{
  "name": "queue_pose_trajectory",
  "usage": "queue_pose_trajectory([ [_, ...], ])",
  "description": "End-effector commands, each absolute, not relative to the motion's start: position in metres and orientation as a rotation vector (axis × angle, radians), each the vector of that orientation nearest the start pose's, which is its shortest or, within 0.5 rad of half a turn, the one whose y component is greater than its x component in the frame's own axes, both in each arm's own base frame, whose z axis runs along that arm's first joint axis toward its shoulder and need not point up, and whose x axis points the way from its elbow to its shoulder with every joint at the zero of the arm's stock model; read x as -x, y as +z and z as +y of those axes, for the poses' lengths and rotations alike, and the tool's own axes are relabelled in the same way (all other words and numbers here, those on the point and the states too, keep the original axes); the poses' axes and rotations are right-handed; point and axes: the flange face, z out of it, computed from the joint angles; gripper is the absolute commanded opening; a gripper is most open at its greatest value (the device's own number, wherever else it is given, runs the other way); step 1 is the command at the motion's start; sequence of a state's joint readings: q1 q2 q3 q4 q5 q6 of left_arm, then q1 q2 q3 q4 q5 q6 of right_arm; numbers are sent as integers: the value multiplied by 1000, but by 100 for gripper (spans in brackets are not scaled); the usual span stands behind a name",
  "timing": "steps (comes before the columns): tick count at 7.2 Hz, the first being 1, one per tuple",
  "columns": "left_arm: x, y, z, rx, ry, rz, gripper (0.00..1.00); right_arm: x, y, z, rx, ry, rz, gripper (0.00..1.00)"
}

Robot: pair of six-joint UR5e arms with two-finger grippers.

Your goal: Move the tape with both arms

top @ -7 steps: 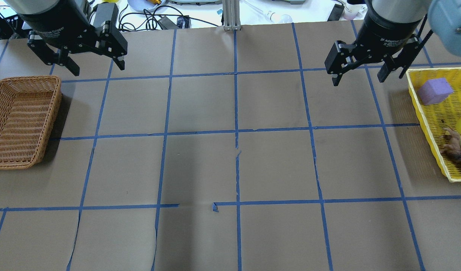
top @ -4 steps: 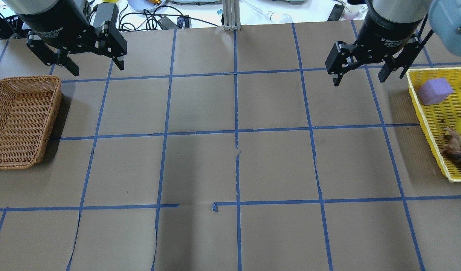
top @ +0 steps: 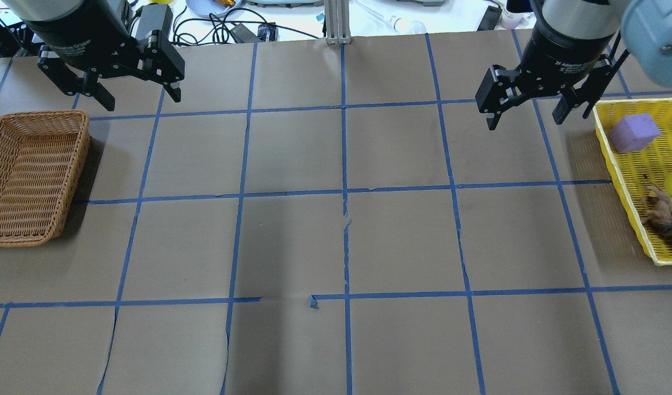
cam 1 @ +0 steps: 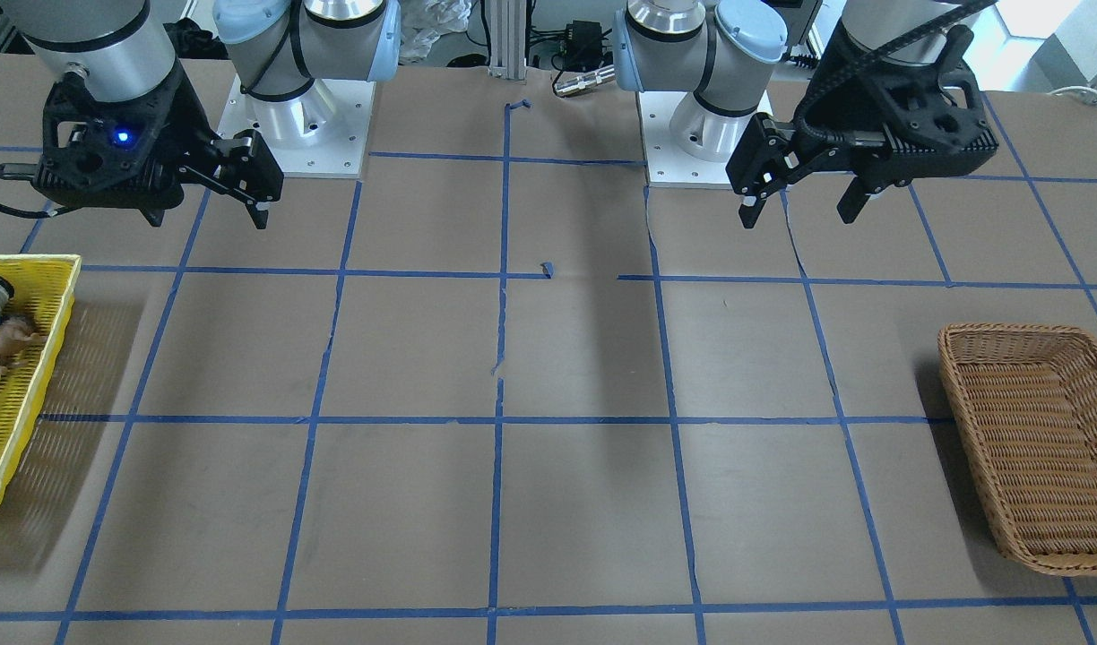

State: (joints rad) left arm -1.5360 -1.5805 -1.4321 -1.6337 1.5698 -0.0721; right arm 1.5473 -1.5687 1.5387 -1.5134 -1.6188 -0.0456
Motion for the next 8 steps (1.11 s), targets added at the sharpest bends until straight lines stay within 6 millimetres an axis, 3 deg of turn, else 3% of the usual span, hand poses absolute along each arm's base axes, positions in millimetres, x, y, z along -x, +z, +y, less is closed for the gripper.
queue_pose_trajectory([
  [1, 116, 545, -504, 169, -104, 3140, 100, -116, 496, -493, 38, 53, 3203, 100],
  [4, 116, 545, -503, 169, -104, 3140, 100, -114, 492, -494, 44, 52, 3221, 100],
  [5, 116, 545, -503, 169, -104, 3138, 100, -105, 490, -501, 70, 40, 3213, 100],
  [6, 115, 545, -503, 169, -104, 3132, 100, -72, 493, -510, 121, 23, 3215, 100],
  [7, 115, 545, -502, 164, -104, 3131, 100, -18, 489, -516, 282, 40, 3200, 100],
  [8, 116, 545, -502, 164, -104, 3132, 100, 49, 482, -518, 395, 68, 3164, 100],
])
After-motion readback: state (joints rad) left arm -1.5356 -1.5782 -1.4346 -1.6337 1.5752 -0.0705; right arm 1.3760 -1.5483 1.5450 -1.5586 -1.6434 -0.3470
